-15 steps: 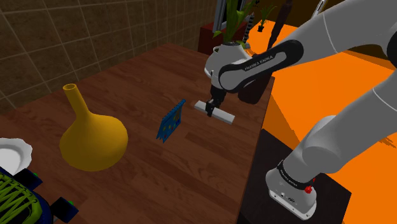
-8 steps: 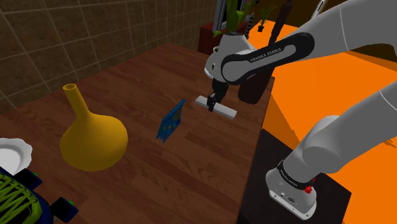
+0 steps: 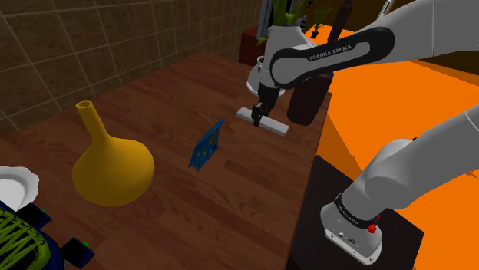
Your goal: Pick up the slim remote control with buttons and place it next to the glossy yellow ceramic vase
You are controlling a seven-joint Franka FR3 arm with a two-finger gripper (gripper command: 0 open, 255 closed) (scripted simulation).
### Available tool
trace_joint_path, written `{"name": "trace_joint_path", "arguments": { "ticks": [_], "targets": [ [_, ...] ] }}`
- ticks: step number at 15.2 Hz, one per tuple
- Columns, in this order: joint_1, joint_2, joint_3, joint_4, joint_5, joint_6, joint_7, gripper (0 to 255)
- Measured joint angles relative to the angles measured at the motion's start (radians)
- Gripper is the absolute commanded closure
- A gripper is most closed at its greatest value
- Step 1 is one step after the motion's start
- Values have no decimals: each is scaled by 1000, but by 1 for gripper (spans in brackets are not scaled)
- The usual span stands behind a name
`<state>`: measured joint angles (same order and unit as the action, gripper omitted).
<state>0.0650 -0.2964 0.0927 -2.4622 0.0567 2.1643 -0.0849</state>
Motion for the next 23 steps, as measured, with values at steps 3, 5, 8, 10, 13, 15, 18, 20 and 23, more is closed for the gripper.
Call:
{"name": "trace_joint_path", "arguments": {
  "ticks": [3, 5, 8, 10, 13, 15, 18, 20, 23],
  "targets": [
    [0, -15, -1, 26, 0, -41, 0, 255],
    [0, -27, -1, 44, 0, -71, 2, 255],
    [-1, -41, -5, 73, -1, -114, -1, 255],
    [-1, -54, -5, 91, -1, -145, 0, 255],
    [-1, -66, -6, 124, -2, -190, 1, 255],
    [-1, -69, -6, 146, -2, -215, 3, 255],
    [-1, -79, -6, 177, -2, -256, 5, 255],
    [-1, -82, -8, 200, -3, -282, 4, 255],
    [-1, -84, -8, 240, -3, -324, 6, 255]
  ]
}}
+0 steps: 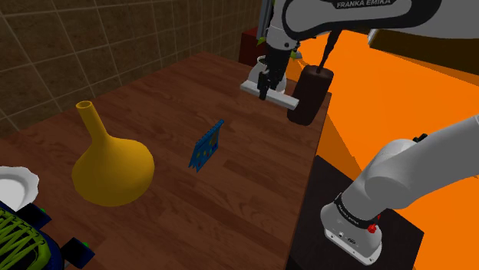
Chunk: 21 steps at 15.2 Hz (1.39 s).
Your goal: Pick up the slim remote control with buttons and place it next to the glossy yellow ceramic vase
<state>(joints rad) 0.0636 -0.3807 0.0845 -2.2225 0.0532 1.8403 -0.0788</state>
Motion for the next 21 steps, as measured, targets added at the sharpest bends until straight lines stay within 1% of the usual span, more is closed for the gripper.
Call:
{"name": "trace_joint_path", "arguments": {
  "ticks": [10, 21],
  "targets": [
    [-2, -4, -4, 130, -3, -135, 2, 255],
    [-4, 30, -6, 315, -6, -285, 7, 255]
  ]
}}
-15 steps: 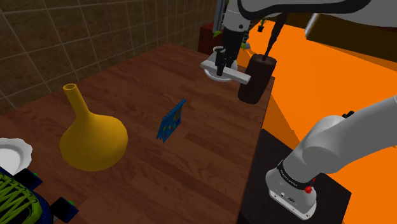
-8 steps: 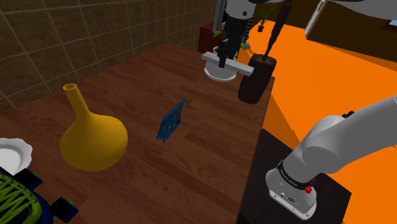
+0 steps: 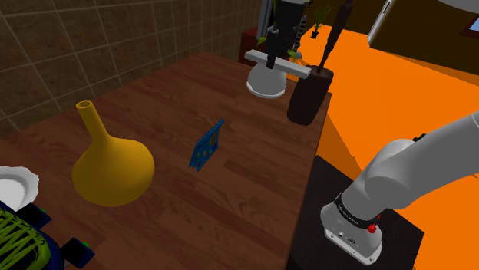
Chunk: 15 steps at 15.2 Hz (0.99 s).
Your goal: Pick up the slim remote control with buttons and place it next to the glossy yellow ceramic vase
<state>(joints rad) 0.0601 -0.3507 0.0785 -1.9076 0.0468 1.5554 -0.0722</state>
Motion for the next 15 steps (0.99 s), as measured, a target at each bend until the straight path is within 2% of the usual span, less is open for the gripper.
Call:
{"name": "trace_joint_path", "arguments": {
  "ticks": [11, 15],
  "targets": [
    [-2, 44, -1, 185, -3, -141, 4, 255],
    [24, 38, 49, 187, 13, -146, 79, 255]
  ]
}}
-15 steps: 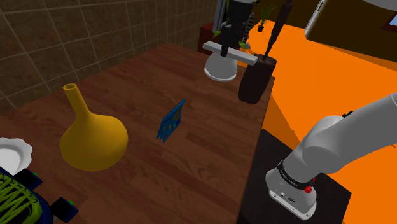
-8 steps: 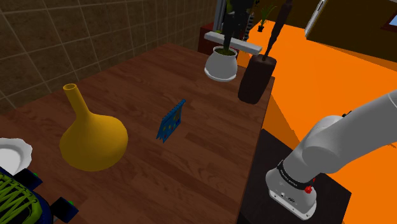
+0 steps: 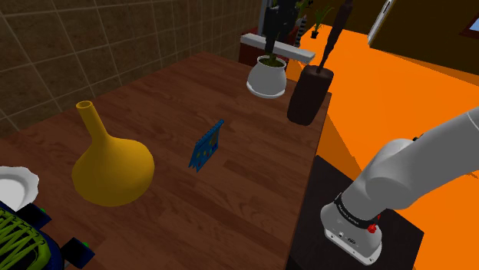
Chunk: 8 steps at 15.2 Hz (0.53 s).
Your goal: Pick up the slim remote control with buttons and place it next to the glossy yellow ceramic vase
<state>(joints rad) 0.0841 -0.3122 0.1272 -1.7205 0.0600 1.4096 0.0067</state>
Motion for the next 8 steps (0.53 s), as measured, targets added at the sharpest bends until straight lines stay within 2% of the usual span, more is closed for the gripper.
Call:
{"name": "trace_joint_path", "arguments": {
  "ticks": [8],
  "targets": [
    [66, 5, 137, 17, 40, -1, 204, 255]
  ]
}}
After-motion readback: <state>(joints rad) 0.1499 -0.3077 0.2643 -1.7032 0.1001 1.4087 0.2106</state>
